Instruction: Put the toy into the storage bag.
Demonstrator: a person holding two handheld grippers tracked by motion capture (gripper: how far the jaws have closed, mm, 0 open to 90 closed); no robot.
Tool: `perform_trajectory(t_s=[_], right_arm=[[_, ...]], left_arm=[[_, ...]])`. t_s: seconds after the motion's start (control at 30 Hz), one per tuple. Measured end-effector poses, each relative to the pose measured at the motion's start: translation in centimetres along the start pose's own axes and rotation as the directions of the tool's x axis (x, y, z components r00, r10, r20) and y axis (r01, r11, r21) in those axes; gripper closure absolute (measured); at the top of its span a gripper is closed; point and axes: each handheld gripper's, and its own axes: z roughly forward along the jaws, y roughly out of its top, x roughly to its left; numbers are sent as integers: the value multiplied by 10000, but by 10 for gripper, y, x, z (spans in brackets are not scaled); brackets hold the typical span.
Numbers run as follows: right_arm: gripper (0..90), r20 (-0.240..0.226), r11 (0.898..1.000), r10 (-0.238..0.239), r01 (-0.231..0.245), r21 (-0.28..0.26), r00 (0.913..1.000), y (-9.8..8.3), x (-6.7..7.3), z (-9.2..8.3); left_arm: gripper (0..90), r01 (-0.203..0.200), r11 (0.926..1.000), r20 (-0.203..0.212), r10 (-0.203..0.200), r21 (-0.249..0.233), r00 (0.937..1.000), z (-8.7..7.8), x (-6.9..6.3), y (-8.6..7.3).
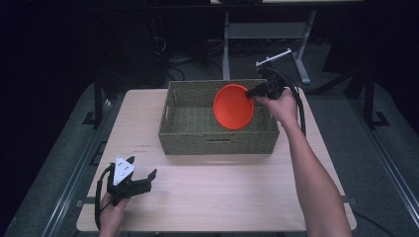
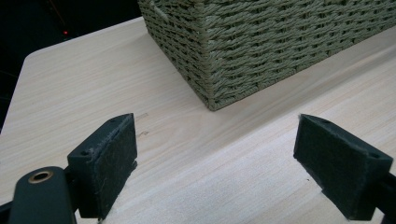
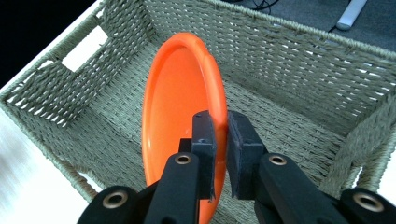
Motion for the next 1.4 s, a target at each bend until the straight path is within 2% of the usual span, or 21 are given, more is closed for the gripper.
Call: perform_trajectory(t_s=[0.4, 0.67, 0.83, 0.97, 1.13, 1.23, 1.4], right_arm=[[820, 57, 9996, 91, -93, 273, 9999, -3, -2, 19], [820, -151, 9995, 24, -20, 303, 9999, -2, 0, 31], [820, -181, 9985, 83, -73, 543, 9998, -4, -1, 41], [819, -379, 9982, 179, -157, 572, 9991, -7, -1, 46], [818, -339, 9968, 200, -173, 781, 9992, -12, -4, 56], [818, -492, 9946, 283, -232, 1015, 9984, -14, -5, 61], [813, -396, 9906, 200, -144, 1363, 9990, -16, -3, 68]], left_arm=[[128, -29, 10000, 22, 29, 17, 10000, 0, -2, 1], [128, 8, 10000, -7, -8, 12, 10000, 1, -1, 1], [128, 33, 10000, -21, -33, 64, 10000, 1, 0, 0], [128, 66, 10000, -50, -66, 8, 10000, 0, 1, 1], [129, -48, 10000, -43, 48, 46, 10000, 0, 1, 0], [128, 69, 10000, -57, -69, 44, 10000, 0, 1, 0], [128, 95, 10000, -38, -95, -30, 9999, 0, 0, 0]])
